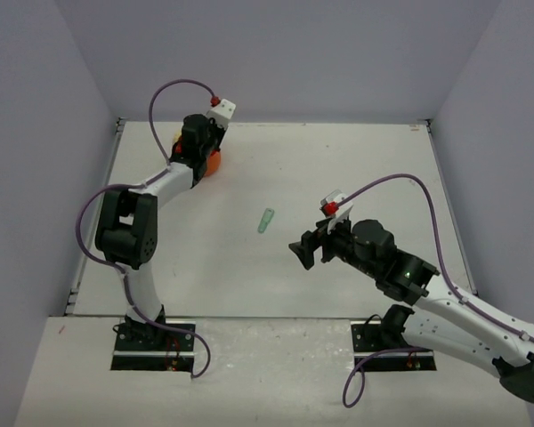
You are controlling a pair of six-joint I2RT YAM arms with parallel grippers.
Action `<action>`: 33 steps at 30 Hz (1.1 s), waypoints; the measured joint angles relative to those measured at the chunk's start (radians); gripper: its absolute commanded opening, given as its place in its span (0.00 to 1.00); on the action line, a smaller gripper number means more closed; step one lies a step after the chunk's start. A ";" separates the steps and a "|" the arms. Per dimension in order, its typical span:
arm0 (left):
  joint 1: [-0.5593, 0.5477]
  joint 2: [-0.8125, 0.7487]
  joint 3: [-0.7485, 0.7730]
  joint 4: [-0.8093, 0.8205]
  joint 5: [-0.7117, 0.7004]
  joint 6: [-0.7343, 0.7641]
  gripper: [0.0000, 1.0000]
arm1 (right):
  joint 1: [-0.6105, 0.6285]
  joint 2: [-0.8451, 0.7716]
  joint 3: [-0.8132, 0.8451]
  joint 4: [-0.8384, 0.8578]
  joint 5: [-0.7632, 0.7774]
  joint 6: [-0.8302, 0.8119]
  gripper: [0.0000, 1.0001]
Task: Sort the stationery into containers
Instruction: Place the stationery in the storage box, then pick up the stationery from the center of the board.
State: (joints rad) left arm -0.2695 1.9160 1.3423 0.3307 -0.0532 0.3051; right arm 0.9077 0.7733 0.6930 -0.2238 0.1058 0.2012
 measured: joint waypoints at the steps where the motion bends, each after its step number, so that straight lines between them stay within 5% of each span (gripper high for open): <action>1: 0.001 0.000 -0.011 0.008 0.000 0.002 0.22 | 0.000 0.005 0.000 -0.001 -0.001 0.000 0.99; 4: 0.005 0.000 -0.039 0.018 -0.003 0.007 0.30 | 0.000 0.013 0.000 0.000 -0.007 0.000 0.99; 7: 0.010 0.000 -0.057 0.021 -0.006 0.010 0.54 | 0.000 0.020 0.000 0.005 -0.018 0.000 0.99; 11: 0.012 -0.011 -0.081 0.019 -0.015 0.009 0.67 | 0.000 0.038 0.000 0.011 -0.015 0.005 0.99; 16: 0.012 -0.105 -0.086 -0.039 -0.041 -0.045 0.97 | 0.000 0.131 0.005 0.032 0.043 0.077 0.99; 23: 0.012 -0.462 0.038 -0.312 -0.079 -0.386 1.00 | -0.008 0.529 0.284 -0.048 0.190 0.344 0.97; 30: 0.008 -1.097 -0.284 -0.323 -0.049 -0.593 1.00 | -0.016 0.996 0.790 -0.280 0.353 0.611 0.82; 33: 0.007 -1.179 -0.365 -0.398 -0.052 -0.603 1.00 | -0.030 1.107 0.869 -0.365 0.371 0.682 0.77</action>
State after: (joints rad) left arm -0.2620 0.7371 0.9771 -0.0674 -0.1056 -0.2982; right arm 0.8781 1.8806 1.5615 -0.5890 0.4764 0.8834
